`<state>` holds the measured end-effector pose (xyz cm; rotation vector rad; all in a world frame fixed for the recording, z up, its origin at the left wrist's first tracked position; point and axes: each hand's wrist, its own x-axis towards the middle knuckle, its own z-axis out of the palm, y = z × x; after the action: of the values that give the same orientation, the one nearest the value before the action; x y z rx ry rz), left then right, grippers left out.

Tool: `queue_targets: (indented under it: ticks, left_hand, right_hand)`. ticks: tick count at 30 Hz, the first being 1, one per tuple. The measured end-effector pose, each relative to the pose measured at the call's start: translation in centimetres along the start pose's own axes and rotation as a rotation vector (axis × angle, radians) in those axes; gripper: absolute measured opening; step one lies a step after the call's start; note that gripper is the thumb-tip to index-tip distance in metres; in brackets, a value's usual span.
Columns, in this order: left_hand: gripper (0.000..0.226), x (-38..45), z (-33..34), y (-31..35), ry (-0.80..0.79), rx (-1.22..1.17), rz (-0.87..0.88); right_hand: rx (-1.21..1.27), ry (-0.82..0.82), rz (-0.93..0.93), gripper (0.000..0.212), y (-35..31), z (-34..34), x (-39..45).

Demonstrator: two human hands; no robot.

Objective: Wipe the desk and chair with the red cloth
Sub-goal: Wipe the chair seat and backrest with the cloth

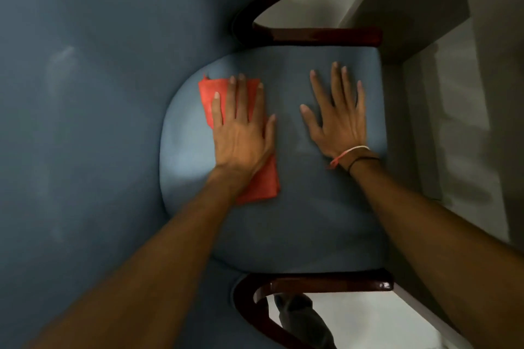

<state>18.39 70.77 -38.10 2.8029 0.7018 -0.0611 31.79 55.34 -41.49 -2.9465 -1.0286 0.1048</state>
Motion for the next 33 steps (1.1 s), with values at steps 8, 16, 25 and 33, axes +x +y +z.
queue_targets:
  ticks: [8, 16, 25, 33]
  left_hand:
    - [0.062, -6.0, 3.1, 0.1, 0.048, 0.024, 0.310]
    - [0.058, 2.0, -0.4, -9.0, 0.006, 0.136, 0.324]
    - [0.065, -10.3, 2.7, -3.0, -0.031, 0.026, 0.486]
    - [0.050, -13.4, 4.9, 0.8, -0.193, 0.043, 1.416]
  right_hand:
    - [0.012, 0.131, 0.000, 0.067, -0.2, 1.2, 0.2]
    - [0.053, 0.122, 0.019, 0.067, 0.0, 0.9, 0.0]
    - [0.058, 0.143, 0.036, 0.067, -0.3, 0.9, 0.1]
    - [0.068, 0.161, 0.042, 0.067, -0.1, 1.1, 0.1]
